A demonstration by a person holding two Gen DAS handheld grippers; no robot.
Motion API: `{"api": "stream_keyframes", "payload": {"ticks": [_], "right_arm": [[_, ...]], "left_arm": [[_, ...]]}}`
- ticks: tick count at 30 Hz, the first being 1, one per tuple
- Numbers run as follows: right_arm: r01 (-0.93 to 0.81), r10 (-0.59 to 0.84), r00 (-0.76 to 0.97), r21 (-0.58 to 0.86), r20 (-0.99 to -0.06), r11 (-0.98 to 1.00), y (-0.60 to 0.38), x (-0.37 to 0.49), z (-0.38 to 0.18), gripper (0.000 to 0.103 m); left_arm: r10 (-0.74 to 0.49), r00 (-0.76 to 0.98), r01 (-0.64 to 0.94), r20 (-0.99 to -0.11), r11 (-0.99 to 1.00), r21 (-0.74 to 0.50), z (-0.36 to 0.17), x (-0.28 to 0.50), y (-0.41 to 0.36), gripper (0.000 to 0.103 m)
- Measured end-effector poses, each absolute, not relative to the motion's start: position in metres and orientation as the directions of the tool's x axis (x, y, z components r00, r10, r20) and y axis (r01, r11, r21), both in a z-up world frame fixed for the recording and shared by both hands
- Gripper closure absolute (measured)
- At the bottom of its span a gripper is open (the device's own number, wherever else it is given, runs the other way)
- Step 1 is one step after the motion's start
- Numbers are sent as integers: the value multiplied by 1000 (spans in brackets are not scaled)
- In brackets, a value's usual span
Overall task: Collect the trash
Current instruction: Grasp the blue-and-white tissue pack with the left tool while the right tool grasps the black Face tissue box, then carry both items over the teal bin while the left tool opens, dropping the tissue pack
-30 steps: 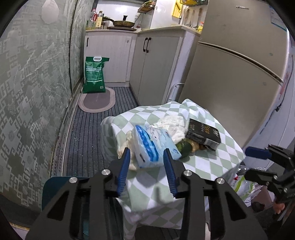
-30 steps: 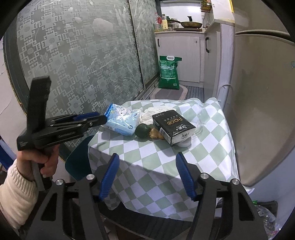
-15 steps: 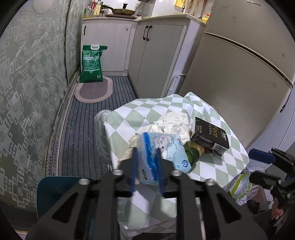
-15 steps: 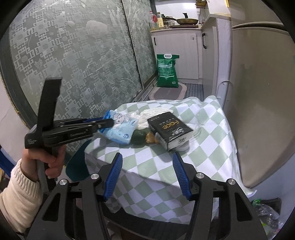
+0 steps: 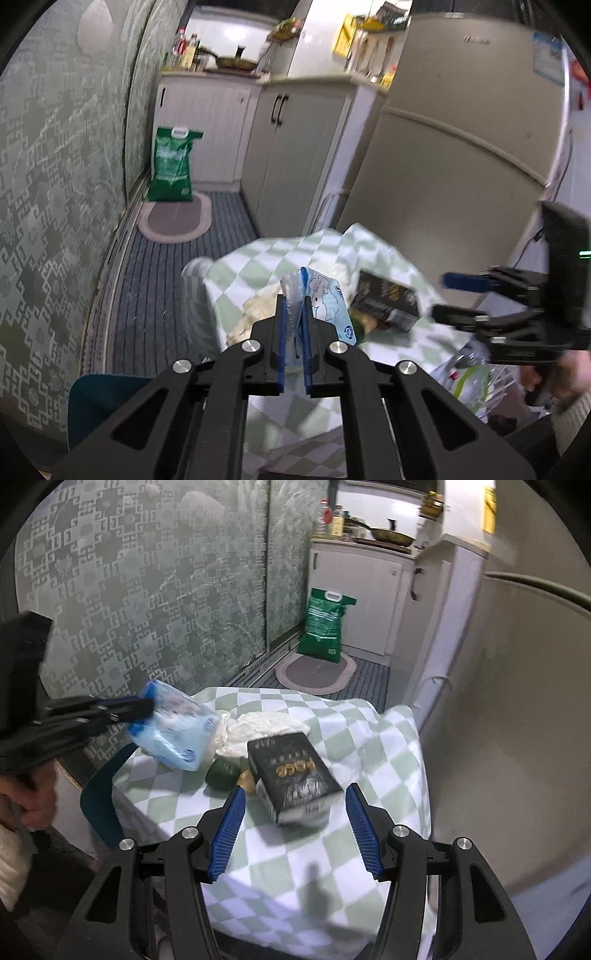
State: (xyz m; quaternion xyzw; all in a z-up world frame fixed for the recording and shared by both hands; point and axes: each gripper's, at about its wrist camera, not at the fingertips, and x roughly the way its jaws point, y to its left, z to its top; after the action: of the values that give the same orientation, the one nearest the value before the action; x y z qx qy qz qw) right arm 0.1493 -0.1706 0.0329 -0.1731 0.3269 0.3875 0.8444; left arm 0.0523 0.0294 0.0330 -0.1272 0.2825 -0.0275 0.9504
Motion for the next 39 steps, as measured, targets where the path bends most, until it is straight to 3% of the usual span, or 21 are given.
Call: {"api": "stream_keyframes", "payload": {"ticks": [10,21,28,39], "right_arm": [[-820,570,441,-52,-693,570,-141,176,17,43],[-828,599,348,63,-721,556,-138,192,-4,41],[-826,608,344,77,-715,558,-137,190,-2,58],[-824,665,371,101,-648,558,-145,181,37,59]], "left_arm": [[-144,873,-6,-465,952,-306,38,36,46,95],[-123,886,-43,-448,939,-341,37,16,73,95],[-80,894,-80,-440,939,-334,36,4,85,95],[22,891,-178,-453,936,-304,38,-10,108,95]]}}
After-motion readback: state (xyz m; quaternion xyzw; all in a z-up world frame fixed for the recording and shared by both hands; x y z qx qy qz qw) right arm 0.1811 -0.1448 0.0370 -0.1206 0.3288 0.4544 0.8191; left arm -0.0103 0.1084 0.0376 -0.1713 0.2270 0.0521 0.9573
